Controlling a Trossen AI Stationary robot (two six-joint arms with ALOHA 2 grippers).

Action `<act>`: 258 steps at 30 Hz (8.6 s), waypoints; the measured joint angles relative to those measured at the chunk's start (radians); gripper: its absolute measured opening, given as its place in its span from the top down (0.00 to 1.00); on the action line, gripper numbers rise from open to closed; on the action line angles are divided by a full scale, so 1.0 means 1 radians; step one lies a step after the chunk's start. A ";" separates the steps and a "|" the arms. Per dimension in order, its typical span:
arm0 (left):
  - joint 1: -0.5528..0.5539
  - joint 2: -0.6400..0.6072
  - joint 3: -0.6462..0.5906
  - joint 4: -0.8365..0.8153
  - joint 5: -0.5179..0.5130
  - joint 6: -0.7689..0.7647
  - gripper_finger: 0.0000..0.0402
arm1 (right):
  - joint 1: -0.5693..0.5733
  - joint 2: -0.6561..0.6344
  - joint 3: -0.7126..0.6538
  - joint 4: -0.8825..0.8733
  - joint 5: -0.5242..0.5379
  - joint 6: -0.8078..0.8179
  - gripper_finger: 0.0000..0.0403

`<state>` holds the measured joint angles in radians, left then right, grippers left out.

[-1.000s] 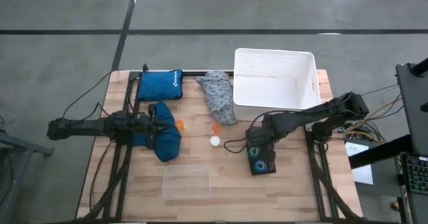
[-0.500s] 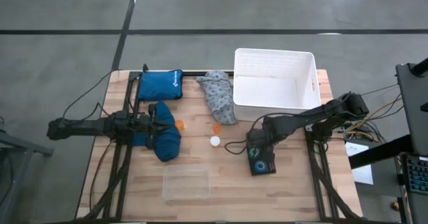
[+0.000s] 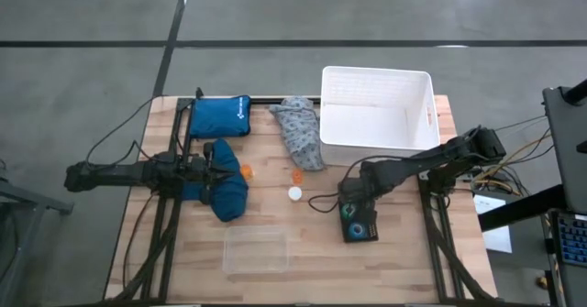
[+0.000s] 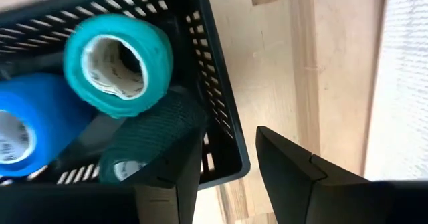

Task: Pick & place medical supplies in basket/bin
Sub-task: Put the green bandage into the black bin, then put the bottom orange pill bottle into the transparent bin, then put the right orange pill bottle into the transparent bin

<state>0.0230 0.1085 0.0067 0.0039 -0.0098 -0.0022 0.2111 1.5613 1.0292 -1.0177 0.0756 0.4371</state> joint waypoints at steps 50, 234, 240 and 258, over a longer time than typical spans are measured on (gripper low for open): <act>0.000 0.000 0.000 0.000 0.000 -0.001 0.94 | -0.099 0.008 0.111 1.082 0.002 -0.509 0.73; 0.000 0.025 0.000 0.000 0.000 0.002 0.94 | 0.132 0.706 0.822 0.537 -0.021 -0.351 0.39; 0.000 0.025 0.000 0.000 0.000 0.002 0.94 | 0.131 0.706 0.824 0.535 -0.022 -0.352 0.34; 0.000 0.025 0.000 0.000 0.000 -0.001 0.94 | 0.134 0.530 0.756 0.530 0.010 -0.414 0.32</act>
<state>0.0231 0.1337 0.0068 0.0040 -0.0101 -0.0029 0.3447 2.0908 1.7849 -0.4875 0.0853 0.0227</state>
